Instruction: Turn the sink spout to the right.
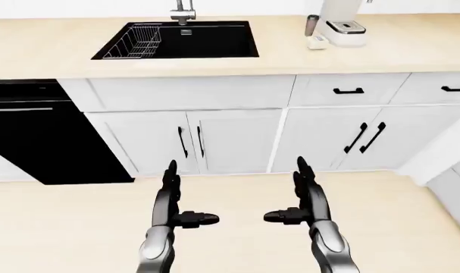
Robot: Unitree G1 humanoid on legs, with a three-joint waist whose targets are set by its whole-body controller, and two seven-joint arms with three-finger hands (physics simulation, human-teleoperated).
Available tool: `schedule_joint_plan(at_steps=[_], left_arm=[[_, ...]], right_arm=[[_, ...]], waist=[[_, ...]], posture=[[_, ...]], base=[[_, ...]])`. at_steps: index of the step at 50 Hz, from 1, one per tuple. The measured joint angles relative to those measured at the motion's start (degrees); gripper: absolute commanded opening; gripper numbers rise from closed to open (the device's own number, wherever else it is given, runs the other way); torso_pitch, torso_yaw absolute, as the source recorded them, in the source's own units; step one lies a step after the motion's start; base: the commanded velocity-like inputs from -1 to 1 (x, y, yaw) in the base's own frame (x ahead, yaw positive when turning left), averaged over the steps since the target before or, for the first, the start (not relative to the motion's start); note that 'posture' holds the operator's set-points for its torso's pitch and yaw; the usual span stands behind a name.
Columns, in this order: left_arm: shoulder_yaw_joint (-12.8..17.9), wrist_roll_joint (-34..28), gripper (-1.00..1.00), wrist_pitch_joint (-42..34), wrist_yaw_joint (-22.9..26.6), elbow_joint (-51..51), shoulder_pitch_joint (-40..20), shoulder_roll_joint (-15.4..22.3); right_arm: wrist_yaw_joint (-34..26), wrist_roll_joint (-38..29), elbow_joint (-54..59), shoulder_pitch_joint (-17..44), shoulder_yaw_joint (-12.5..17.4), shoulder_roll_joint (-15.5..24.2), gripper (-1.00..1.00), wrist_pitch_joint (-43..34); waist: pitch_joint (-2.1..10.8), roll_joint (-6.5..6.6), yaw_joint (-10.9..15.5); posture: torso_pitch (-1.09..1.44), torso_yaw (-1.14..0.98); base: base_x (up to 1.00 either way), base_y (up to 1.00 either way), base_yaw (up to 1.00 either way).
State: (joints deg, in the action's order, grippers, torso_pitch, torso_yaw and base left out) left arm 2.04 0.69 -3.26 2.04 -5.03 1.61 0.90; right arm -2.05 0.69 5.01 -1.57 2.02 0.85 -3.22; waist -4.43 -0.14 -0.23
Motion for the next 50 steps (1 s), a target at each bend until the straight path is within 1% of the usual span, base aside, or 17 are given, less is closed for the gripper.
schedule_joint_plan(at_steps=[1,3,5,7,13,21,25,27,28,30,33,36,38,39,41,43,50], left_arm=[[0.10,0.24,1.00,-0.24,0.09,1.91,0.50,0.01],[0.18,0.56,1.00,0.45,0.17,6.31,0.16,0.06],[0.28,0.66,1.00,1.64,0.19,6.81,-0.13,0.06],[0.30,0.66,1.00,1.52,0.19,6.18,0.57,0.03],[0.24,0.61,1.00,-0.17,0.28,5.36,1.05,-0.04],[0.39,0.98,1.00,0.29,0.42,6.06,0.60,0.01],[0.13,0.91,1.00,0.05,0.40,5.69,0.84,-0.22],[-0.19,0.92,1.00,-0.07,0.53,5.93,0.88,-0.31],[-0.26,0.92,1.00,-0.07,0.59,6.30,1.09,-0.33],[-0.14,0.95,1.00,0.08,0.67,6.78,1.13,-0.26],[-0.02,0.89,1.00,0.33,0.62,7.28,1.17,-0.29],[-0.42,0.76,1.00,0.20,0.68,6.86,1.40,-0.46],[-0.27,0.72,1.00,0.41,0.69,7.78,1.22,-0.31],[0.16,0.72,1.00,0.63,0.60,7.89,1.20,-0.01],[1.39,0.64,1.00,0.49,0.38,6.24,1.10,0.70],[1.95,0.58,1.00,-0.10,-0.08,5.76,1.95,0.49],[0.47,0.64,1.00,0.13,0.34,7.31,1.20,0.14]], right_arm=[[0.05,0.10,-0.91,0.00,0.02,-0.01,1.00,0.16],[0.35,0.36,-2.86,0.98,0.70,0.21,1.00,1.71],[0.72,0.26,-2.09,1.20,0.87,0.23,1.00,3.13],[1.27,-0.38,-1.03,0.46,0.76,0.36,1.00,3.32],[1.67,-1.02,-1.20,-0.74,1.28,0.53,1.00,3.06],[1.73,-2.47,-5.22,-1.71,0.46,0.33,1.00,2.69],[1.77,-3.29,-7.58,-2.01,0.94,0.58,1.00,0.96],[1.76,-3.43,-7.80,-2.14,1.37,0.70,1.00,0.56],[1.76,-3.54,-6.81,-2.18,1.44,0.74,1.00,1.41],[1.70,-3.75,-5.30,-2.30,1.33,0.72,1.00,2.81],[1.23,-3.85,-7.99,-2.83,1.01,0.67,1.00,1.12],[1.00,-3.76,-6.79,-2.95,1.27,0.66,1.00,2.74],[0.74,-3.42,-8.33,-3.16,1.12,0.50,1.00,1.43],[0.55,-3.23,-9.28,-2.85,0.82,0.20,1.00,0.91],[0.29,-2.97,-6.95,-2.95,-0.38,-0.74,1.00,2.09],[-0.26,-2.88,-7.06,-3.20,-1.15,-0.48,1.00,0.73],[0.17,-2.54,-10.40,-2.69,0.88,0.15,1.00,0.16]], waist=[[0.58,-0.25,-0.12],[3.45,-0.22,0.40],[2.42,-0.57,0.52],[3.13,-0.49,0.51],[3.06,-0.22,0.47],[4.00,-0.28,0.51],[3.71,0.13,0.01],[2.83,-2.14,-0.28],[2.92,-3.14,-0.43],[2.93,-3.69,-0.53],[1.81,-2.03,-0.79],[1.62,-0.16,-0.88],[0.77,3.09,-1.46],[0.99,5.09,-0.97],[0.97,3.14,0.06],[1.43,2.68,0.69],[2.57,0.93,0.67]], posture=[[0.00,0.00],[0.00,0.00],[0.00,0.00],[0.00,0.00],[0.00,0.00],[0.00,0.00],[0.00,0.00],[0.00,0.00],[0.00,0.00],[0.00,0.00],[0.00,0.00],[0.00,0.00],[0.00,0.00],[0.00,0.00],[0.00,0.00],[0.00,0.00],[0.00,0.00]], base=[[0.00,0.00,0.00],[0.00,0.00,0.00],[0.00,0.00,0.00],[0.00,0.00,0.00],[0.00,0.00,0.00],[0.00,0.00,0.00],[0.00,0.41,0.00],[0.00,1.00,0.00],[0.00,1.00,0.00],[0.00,1.00,0.00],[0.00,1.00,0.00],[0.00,0.67,0.00],[0.00,0.00,0.00],[0.00,0.00,0.00],[0.00,0.00,0.00],[0.00,0.00,0.00],[0.00,0.00,0.00]])
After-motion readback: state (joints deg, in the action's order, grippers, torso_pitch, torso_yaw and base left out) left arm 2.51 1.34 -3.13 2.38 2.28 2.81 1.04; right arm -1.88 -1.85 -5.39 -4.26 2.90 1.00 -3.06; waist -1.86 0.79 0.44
